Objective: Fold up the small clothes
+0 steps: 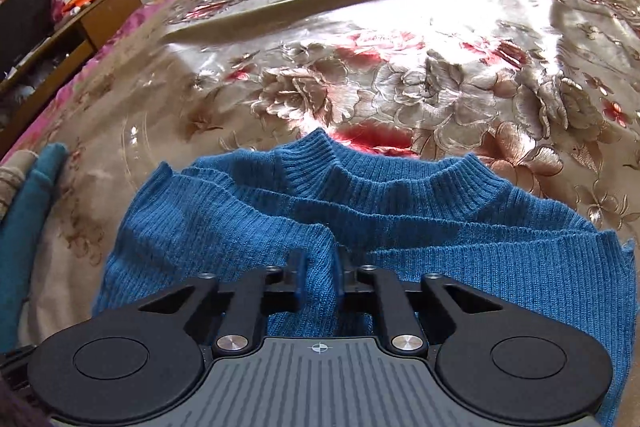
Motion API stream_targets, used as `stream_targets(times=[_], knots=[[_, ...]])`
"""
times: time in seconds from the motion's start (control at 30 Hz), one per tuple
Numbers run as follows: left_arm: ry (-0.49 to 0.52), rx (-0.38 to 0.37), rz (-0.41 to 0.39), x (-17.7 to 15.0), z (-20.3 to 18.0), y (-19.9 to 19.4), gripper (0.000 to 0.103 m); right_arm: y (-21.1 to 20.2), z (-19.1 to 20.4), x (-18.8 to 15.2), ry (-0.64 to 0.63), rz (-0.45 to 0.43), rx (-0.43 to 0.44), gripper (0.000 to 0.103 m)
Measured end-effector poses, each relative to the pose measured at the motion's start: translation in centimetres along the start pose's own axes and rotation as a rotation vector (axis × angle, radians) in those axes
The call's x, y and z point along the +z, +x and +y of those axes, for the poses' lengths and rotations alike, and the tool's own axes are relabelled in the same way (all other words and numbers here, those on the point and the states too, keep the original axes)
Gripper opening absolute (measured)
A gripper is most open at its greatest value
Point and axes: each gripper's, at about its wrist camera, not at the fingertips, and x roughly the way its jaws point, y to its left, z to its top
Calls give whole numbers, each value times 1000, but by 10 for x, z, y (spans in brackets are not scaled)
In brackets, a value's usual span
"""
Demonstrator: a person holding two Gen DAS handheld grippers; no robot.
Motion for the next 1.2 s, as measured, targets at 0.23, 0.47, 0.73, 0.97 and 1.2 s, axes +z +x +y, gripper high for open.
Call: stream_targets(times=[0.23,0.47,0.73,0.97,1.2], knots=[[-13,-21,-105,2,1,-16,27,-21,-1,16,56,-130,2,3],[36,2,-26,-3,-4,2,30,14,0,15,39,-115,-100,3],[49,11,-27,-4,-4,0,31,-6,5,11,46,-181,-94,11],[55,21,-23,-6,-5,-1,32,-43,4,-23,28,-210,-81,14],[72,34,-22,-7,-7,2,33,-42,-65,-52,150,-182,-248,14]])
